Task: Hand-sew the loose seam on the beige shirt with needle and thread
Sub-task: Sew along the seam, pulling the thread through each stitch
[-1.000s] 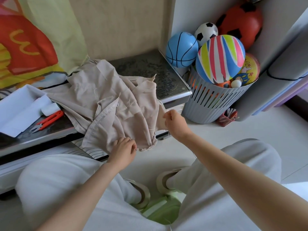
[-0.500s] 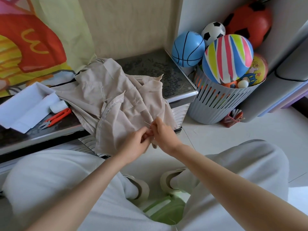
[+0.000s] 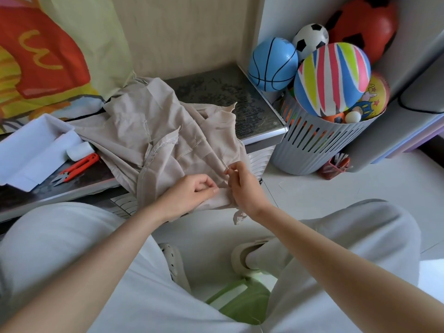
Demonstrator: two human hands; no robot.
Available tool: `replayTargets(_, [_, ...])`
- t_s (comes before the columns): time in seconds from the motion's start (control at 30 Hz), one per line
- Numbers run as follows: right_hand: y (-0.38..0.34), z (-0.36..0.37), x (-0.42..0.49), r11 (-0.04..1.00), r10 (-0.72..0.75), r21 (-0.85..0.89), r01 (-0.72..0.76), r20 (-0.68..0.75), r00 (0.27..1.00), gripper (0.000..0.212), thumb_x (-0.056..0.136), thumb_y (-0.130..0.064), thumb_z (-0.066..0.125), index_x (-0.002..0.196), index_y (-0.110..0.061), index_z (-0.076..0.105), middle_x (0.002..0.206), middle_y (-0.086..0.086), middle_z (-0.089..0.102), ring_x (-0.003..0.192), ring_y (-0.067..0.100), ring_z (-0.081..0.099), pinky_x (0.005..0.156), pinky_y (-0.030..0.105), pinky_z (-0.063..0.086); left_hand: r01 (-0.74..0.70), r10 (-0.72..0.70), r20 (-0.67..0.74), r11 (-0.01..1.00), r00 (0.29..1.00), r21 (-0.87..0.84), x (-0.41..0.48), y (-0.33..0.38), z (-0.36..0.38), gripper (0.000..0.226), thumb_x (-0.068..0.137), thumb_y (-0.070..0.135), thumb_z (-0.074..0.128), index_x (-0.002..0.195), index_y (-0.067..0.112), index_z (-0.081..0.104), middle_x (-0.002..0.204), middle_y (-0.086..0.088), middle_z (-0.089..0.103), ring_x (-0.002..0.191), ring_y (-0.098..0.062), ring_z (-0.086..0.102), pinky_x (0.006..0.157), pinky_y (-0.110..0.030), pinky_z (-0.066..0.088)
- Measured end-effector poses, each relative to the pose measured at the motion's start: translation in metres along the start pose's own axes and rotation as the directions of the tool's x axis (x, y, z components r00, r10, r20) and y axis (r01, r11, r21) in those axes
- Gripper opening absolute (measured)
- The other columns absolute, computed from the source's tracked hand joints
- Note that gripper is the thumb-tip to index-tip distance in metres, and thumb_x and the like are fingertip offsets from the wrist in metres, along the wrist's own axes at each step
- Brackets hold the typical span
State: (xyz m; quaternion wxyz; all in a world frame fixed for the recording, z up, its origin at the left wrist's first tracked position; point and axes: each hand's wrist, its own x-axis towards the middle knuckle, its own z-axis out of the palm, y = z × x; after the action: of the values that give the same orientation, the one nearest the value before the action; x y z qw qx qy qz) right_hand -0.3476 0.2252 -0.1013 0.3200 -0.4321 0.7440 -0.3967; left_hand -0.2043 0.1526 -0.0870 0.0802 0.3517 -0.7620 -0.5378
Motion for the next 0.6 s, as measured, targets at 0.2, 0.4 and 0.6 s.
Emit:
replayTargets(0.2, [0.004,-0.014,-0.001,0.998,-0.056,0.013,0.056,0.007,0.998,0.016,0.100,-0.017,0.040,0.091,-0.016,0.054,0.063,-0.006,0.049,0.050,0.002,0.042,0.051,0.015,0.034,-0.016,0.016,0.031,1.000,0.999,-0.020,-0.002,0.009,-0.003,0.015,0.088,0.020,0.066,0.076,0.012,0.065,0.043,0.007,0.029,0.042,-0.013,0.029,0.042,-0.022,0.026])
replayTargets(0.4, [0.005,-0.020,-0.006,0.996,-0.083,-0.017,0.085,0.064,0.994,0.018,0.099,-0.011,0.038,0.107,-0.015,0.054,0.067,-0.009,0.051,0.055,0.000,0.045,0.053,0.013,0.034,-0.006,0.008,0.032,0.999,0.999,-0.052,-0.004,0.012,-0.005,0.010,0.082,0.017,0.074,0.074,0.015,0.068,0.050,0.010,0.050,0.051,-0.006,0.041,0.050,-0.019,0.033])
replayTargets(0.6, [0.003,-0.022,-0.007,0.997,-0.067,0.032,0.064,0.103,0.992,0.014,0.099,-0.010,0.042,0.101,-0.012,0.056,0.075,-0.009,0.055,0.062,0.001,0.046,0.057,0.010,0.037,-0.024,0.022,-0.065,1.000,0.998,-0.018,-0.007,0.004,-0.011,0.006,0.081,0.026,0.073,0.077,0.022,0.073,0.072,-0.004,0.069,0.067,-0.009,0.055,0.068,-0.024,0.042])
